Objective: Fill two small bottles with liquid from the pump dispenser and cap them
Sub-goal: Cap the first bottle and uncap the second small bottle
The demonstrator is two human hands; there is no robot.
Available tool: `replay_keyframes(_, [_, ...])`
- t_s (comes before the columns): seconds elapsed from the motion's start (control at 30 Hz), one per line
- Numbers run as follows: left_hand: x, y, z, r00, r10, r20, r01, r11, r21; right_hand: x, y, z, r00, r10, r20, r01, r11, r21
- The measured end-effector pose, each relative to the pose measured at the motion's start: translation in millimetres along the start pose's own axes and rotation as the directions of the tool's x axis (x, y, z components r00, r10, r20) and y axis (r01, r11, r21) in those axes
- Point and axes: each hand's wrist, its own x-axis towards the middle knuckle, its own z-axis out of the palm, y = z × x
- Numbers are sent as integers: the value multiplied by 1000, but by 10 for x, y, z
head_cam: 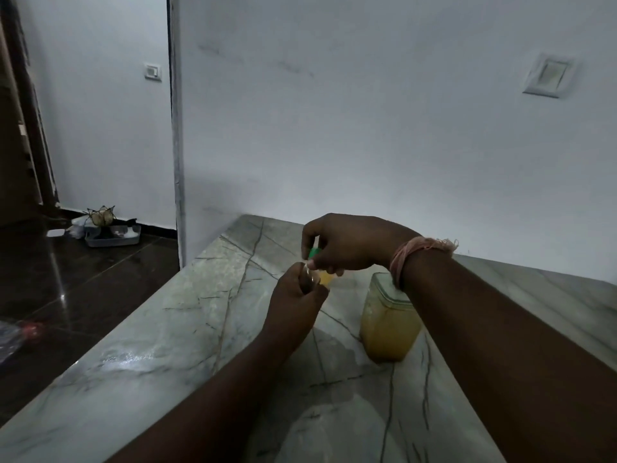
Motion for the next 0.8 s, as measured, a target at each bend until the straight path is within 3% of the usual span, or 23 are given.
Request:
replay_keyframes(0.1, [-7,5,3,999,36,-3,-35,998,56,-49,-19,-40,999,35,-9,-35,999,27])
replay_keyframes(0.23, [-36,24,-16,996,80,-44,-74,989,129,-44,-73,74,978,192,-76,-188,980,60])
replay_keyframes(0.43, [-17,11,-28,998,40,-48,-36,995,95,-59,-67,-5,1000,-14,-20,14,1000,26])
replay_keyframes(0.5, [7,15,-27,997,47,-56,-42,995,93,-59,-93,-6,997,10,-71,-10,1000,5])
replay_keyframes(0.63, [6,24,-42,996,50,-68,-44,995,85,-2,-132,72,975,208,-82,-202,976,83])
replay_keyframes(0.73, [18,5,-47,998,19,-62,-16,998,54,0,-176,36,988,147,-49,-142,985,102])
replay_keyframes(0.8, [29,-10,-49,998,-15,-68,18,999,36,-25,-181,-30,985,111,-129,-93,986,137])
